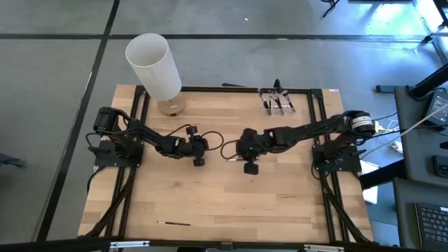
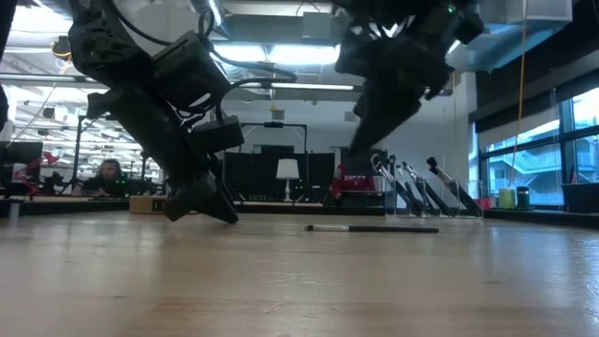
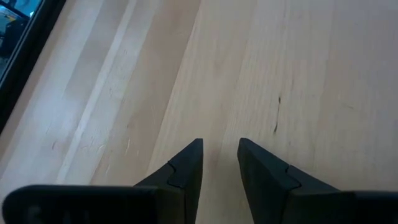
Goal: Put items in baskets/containers
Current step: Put the eyeshadow brush into the middle of the transparent organizer
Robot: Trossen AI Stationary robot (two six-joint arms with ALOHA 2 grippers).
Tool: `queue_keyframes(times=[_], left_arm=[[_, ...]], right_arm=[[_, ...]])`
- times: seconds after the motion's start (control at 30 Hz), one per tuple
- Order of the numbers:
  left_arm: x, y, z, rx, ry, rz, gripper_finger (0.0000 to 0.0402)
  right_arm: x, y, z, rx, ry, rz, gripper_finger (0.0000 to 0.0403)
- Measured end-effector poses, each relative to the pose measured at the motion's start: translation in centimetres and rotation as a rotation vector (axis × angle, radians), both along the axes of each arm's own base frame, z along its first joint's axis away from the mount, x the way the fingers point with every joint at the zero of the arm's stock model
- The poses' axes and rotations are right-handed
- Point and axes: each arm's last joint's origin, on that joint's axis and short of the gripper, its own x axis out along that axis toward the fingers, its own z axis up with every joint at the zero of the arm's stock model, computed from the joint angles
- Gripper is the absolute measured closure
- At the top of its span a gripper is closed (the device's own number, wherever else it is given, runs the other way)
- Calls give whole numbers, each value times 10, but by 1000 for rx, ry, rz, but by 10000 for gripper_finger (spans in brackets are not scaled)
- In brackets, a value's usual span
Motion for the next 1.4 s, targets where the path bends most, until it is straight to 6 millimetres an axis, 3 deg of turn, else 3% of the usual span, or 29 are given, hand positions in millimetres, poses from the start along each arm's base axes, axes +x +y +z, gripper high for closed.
queue_keyframes(times=[0.17, 0.33, 0.47, 0.63, 0.93, 1.13, 1.27, 1.4], left_arm=[[1, 4, 0, -3, -3, -3, 300], [1, 4, 1, -8, -8, 2, 300], [1, 4, 1, -14, -8, -2, 300], [1, 2, 0, -19, -1, -6, 300], [-1, -1, -1, -20, 20, -4, 300], [-1, -1, -1, -20, 24, -5, 300], [-2, -1, -1, -19, 26, -5, 300], [-2, -1, -1, -19, 29, -5, 300]], right_arm=[[18, 5, 11, -25, 42, -66, 398], [40, 6, 25, -21, 265, -135, 383], [52, 6, 37, -80, 410, -81, 370], [66, 8, 25, -52, 451, 61, 359], [76, -1, 9, -36, 446, 41, 360], [79, -2, 7, -32, 412, 40, 314], [78, -2, -7, -22, 405, 20, 281], [74, -3, -22, -18, 412, 4, 274]])
